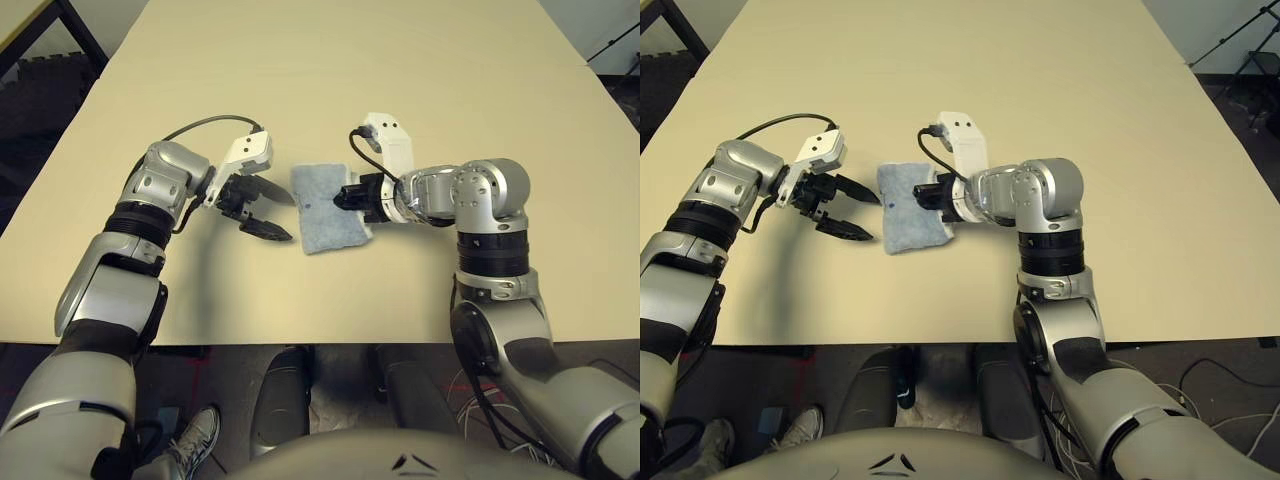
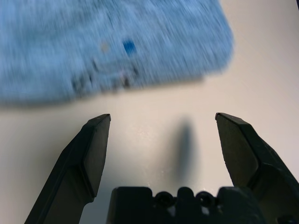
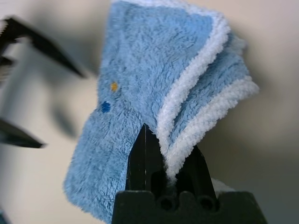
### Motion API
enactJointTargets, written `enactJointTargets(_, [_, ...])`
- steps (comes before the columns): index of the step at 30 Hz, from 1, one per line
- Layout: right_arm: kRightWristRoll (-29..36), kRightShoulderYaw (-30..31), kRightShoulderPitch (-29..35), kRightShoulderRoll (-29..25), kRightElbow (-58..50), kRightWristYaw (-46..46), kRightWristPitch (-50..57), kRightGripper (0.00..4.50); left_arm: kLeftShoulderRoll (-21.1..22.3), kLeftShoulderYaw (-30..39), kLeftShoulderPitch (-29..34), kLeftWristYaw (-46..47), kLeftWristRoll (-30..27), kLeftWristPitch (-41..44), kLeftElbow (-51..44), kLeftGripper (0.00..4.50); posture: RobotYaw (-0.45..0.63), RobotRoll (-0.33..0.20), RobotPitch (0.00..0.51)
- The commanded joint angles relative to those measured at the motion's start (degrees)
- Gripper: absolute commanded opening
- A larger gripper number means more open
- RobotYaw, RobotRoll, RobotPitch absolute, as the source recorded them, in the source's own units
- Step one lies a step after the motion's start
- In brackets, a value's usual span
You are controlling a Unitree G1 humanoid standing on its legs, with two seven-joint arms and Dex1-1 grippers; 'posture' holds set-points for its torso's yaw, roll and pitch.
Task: Wipe the water off the table with a rag.
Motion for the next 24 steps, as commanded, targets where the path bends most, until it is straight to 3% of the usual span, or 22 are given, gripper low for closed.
enactJointTargets(1, [-0.5, -0.2, 0.6, -4.5, 1.7, 1.3, -1.0, 0.03, -0.3, 1.1, 0.2, -0.5, -0.1, 0.2, -0.2, 4.5, -0.05, 0.0, 0.191])
enactJointTargets(14, [-4.1, 0.8, 1.8, -26.1, 15.1, 7.9, -12.4, 0.03, -0.7, 2.1, 0.4, -0.5, 0.9, -0.5, 1.0, 4.5, -0.06, 0.0, 0.186])
enactJointTargets(20, [-4.3, 2.0, 0.9, -27.0, 18.5, 11.0, -16.7, 0.03, -1.1, 2.7, 0.3, -0.5, 1.0, -0.4, 1.3, 4.5, -0.05, 0.0, 0.184])
enactJointTargets(24, [-3.9, 5.9, 1.6, -29.0, 15.0, 18.7, -23.3, 1.23, -2.1, 6.1, 0.6, 0.8, -0.4, 0.7, 0.4, 4.5, -0.05, 0.0, 0.183])
